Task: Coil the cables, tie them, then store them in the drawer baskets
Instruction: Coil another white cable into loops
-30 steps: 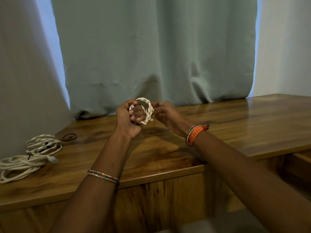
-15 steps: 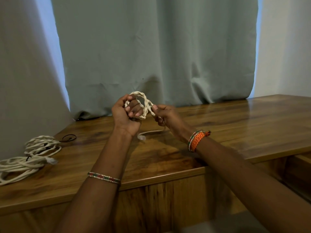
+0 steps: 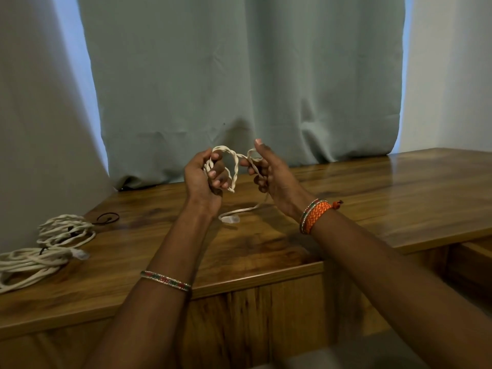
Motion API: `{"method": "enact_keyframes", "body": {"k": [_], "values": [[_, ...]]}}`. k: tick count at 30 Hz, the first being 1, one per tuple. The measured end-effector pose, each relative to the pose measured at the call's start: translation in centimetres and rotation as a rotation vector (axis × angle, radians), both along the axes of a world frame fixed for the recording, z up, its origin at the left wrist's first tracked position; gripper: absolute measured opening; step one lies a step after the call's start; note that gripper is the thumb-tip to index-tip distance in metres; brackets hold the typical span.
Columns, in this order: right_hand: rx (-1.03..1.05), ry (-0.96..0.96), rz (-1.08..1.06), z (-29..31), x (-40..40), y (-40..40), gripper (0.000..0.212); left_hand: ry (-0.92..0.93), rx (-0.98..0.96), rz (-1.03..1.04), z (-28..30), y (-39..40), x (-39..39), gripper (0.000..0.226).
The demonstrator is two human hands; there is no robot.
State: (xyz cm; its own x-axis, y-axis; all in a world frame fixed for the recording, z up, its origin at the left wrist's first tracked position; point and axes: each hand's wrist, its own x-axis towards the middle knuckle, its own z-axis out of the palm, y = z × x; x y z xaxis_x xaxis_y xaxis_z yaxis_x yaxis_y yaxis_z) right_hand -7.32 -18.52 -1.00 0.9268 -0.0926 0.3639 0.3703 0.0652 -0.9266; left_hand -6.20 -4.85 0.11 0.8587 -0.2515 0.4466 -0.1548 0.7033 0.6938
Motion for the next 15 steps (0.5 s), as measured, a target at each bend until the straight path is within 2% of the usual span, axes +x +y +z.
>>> {"method": "enact_keyframes", "body": {"k": [6, 11, 13, 15], "values": [[-0.001, 0.116, -0.067, 0.59, 0.1, -0.1, 0.028, -0.019, 0.086, 0.113, -0.29, 0.09, -0.09, 0.034], [-0.056, 0.17, -0.09, 0.87, 0.2, -0.58, 0.016, -0.043, 0.124, 0.161, -0.4, 0.26, -0.44, 0.034], [-0.132, 0.156, -0.08, 1.01, -0.11, -0.64, 0.013, -0.031, 0.131, 0.203, -0.41, 0.25, -0.52, 0.034], [-0.304, 0.104, -0.122, 1.06, -0.62, -0.63, 0.017, -0.01, 0.109, 0.238, -0.4, 0.37, -0.46, 0.033]]}}
